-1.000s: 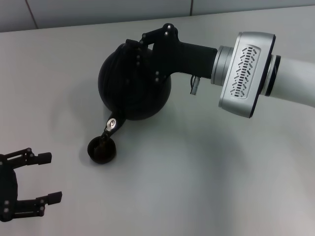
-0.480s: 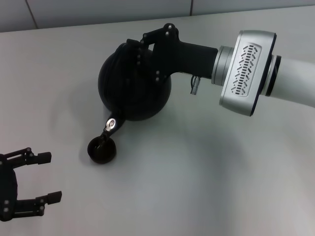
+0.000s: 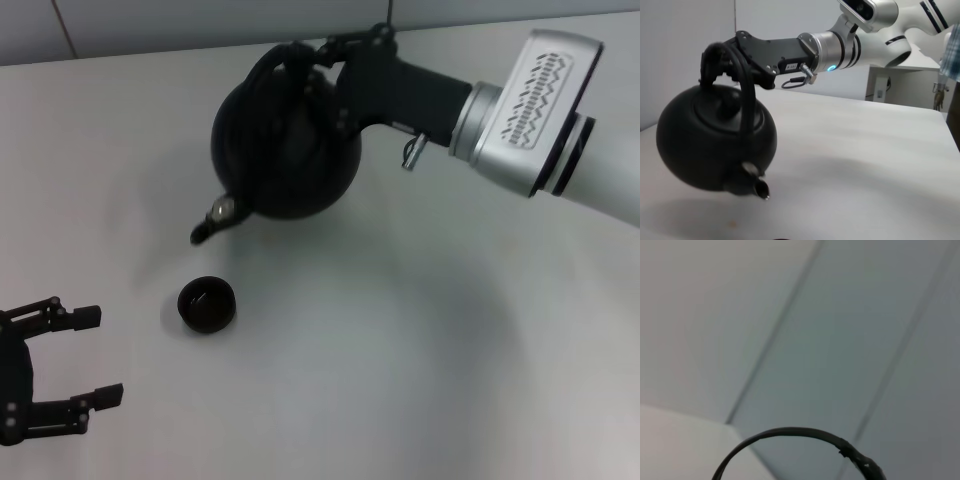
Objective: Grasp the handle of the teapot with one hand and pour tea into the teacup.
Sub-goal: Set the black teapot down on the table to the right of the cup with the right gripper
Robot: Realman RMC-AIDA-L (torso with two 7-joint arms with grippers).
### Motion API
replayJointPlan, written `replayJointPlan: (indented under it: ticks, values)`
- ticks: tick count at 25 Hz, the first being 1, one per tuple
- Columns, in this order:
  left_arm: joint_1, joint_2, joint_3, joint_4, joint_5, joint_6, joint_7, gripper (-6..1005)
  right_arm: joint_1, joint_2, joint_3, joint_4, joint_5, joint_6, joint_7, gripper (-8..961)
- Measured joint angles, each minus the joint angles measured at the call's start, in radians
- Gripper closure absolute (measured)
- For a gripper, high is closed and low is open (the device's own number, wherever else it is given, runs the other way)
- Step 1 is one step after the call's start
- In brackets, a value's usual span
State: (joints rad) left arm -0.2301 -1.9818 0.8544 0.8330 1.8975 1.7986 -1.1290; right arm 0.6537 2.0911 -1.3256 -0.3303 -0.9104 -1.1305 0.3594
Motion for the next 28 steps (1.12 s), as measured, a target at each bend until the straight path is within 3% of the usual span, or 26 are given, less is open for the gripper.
replayJointPlan:
  ticks: [6,13,28]
  values:
    - [-0.003,-0.001,-0.008,0.0,0.0,-0.005,0.0,163,-0.038,0.0,-0.001,0.011,0.215,-0.01,0.175,867]
    - [-0.003,-0.002,-0.008,0.0,0.0,-0.013,0.0,163,-0.07,-0.009,0.021,0.014,0.271,-0.002,0.414,868]
    - [-0.006,-0.006,-0.008,0.0,0.0,-0.015,0.001,162,-0.101,-0.009,0.044,0.032,0.265,0.159,0.401,867]
